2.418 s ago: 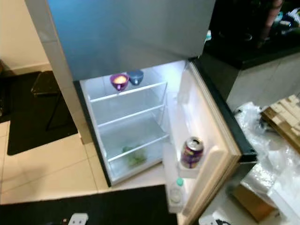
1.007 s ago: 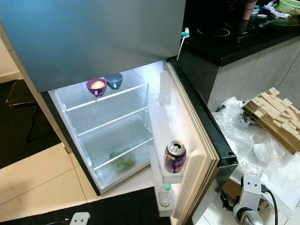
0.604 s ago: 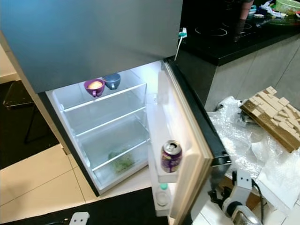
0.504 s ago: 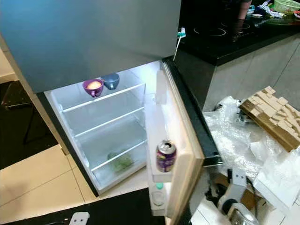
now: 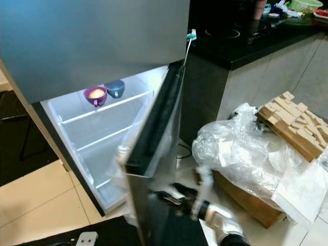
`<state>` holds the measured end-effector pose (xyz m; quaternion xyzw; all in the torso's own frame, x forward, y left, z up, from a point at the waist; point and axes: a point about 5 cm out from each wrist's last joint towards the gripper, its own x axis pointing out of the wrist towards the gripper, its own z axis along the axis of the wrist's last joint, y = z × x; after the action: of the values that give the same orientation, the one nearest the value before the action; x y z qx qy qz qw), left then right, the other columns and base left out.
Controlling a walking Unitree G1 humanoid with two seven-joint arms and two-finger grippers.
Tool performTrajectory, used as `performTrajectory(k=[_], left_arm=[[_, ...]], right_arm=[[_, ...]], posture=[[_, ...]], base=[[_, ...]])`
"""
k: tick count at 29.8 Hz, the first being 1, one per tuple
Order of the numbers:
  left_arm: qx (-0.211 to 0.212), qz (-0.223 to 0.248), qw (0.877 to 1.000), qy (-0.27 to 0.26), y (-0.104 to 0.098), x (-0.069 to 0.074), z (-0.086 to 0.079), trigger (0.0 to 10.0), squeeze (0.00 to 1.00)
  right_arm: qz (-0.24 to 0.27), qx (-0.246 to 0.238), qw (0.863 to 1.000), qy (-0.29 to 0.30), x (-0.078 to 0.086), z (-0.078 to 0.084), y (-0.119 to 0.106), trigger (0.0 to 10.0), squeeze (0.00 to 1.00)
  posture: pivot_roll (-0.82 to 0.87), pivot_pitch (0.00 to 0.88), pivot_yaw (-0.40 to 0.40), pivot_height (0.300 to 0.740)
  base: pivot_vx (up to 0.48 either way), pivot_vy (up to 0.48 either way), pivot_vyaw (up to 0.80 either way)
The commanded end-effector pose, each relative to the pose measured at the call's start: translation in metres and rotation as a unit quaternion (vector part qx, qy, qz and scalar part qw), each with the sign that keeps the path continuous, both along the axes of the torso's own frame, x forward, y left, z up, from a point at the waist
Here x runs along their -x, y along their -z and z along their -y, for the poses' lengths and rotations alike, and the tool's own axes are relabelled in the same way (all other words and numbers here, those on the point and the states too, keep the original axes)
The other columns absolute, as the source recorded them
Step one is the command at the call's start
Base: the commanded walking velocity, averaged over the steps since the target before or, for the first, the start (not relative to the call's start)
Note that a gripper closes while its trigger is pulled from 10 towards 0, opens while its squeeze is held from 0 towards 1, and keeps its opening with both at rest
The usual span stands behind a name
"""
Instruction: Restocking fridge
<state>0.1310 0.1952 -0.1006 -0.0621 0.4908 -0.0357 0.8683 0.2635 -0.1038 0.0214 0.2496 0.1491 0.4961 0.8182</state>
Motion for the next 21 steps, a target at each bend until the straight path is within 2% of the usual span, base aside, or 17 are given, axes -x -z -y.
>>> performTrajectory(k=[1,3,6,9,10,12,13,17,18,19,21], left_arm=[[-0.005,-0.013,1.000,0.000,0.002,0.008,-0.003,10.0,0.00],[-0.005,-0.014,1.000,0.001,0.002,0.008,-0.003,10.0,0.00],[-0.006,-0.016,1.000,0.002,0.003,0.009,-0.003,10.0,0.00],[-0.005,-0.017,1.000,0.002,0.003,0.010,-0.002,10.0,0.00],[-0.005,-0.017,1.000,0.002,0.003,0.010,-0.002,10.0,0.00],[-0.004,-0.017,1.000,0.003,0.003,0.010,-0.001,10.0,0.00],[-0.004,-0.017,1.000,0.003,0.003,0.010,-0.001,10.0,0.00],[-0.004,-0.017,1.000,0.004,0.003,0.009,-0.001,10.0,0.00],[-0.004,-0.017,1.000,0.004,0.003,0.009,-0.001,10.0,0.00],[-0.005,-0.017,1.000,0.005,0.003,0.009,-0.001,10.0,0.00],[-0.005,-0.018,1.000,0.007,0.003,0.009,-0.001,10.0,0.00]], right_arm=[[-0.005,0.025,0.999,0.038,-0.004,0.019,0.003,10.0,0.00],[-0.008,0.034,0.998,0.052,-0.005,0.023,0.005,10.0,0.00],[-0.036,0.109,0.986,0.122,-0.003,0.047,0.020,10.0,0.00],[-0.082,0.202,0.956,0.195,0.008,0.074,0.039,10.0,0.00],[-0.082,0.202,0.956,0.195,0.008,0.074,0.039,10.0,0.00],[-0.111,0.260,0.933,0.223,0.020,0.088,0.051,10.0,0.00],[-0.111,0.260,0.933,0.223,0.020,0.088,0.051,10.0,0.00],[-0.166,0.341,0.886,0.264,0.046,0.108,0.073,10.0,0.00],[-0.166,0.341,0.886,0.264,0.046,0.108,0.073,10.0,0.00],[-0.201,0.370,0.862,0.282,0.062,0.115,0.084,10.0,0.00],[-0.227,0.399,0.840,0.287,0.077,0.120,0.093,10.0,0.00]], posture=[[0.06,0.000,-0.016,0.740],[0.06,0.000,-0.016,0.740],[0.06,0.000,-0.017,0.740],[0.06,0.000,-0.018,0.740],[0.06,0.000,-0.018,0.740],[0.06,0.000,-0.020,0.740],[0.06,0.000,-0.020,0.740],[0.07,0.000,-0.018,0.740],[0.07,0.000,-0.018,0.740],[0.06,0.000,-0.017,0.740],[0.06,0.000,-0.017,0.740]], base=[[0.000,0.000,0.00],[0.000,0.000,0.00],[0.000,0.000,0.00],[0.000,0.000,0.00],[0.000,0.000,0.00],[0.000,0.000,0.00],[0.000,0.000,0.00],[0.000,0.000,0.00],[0.000,0.000,0.00],[0.000,0.000,0.00],[0.000,0.000,0.00]])
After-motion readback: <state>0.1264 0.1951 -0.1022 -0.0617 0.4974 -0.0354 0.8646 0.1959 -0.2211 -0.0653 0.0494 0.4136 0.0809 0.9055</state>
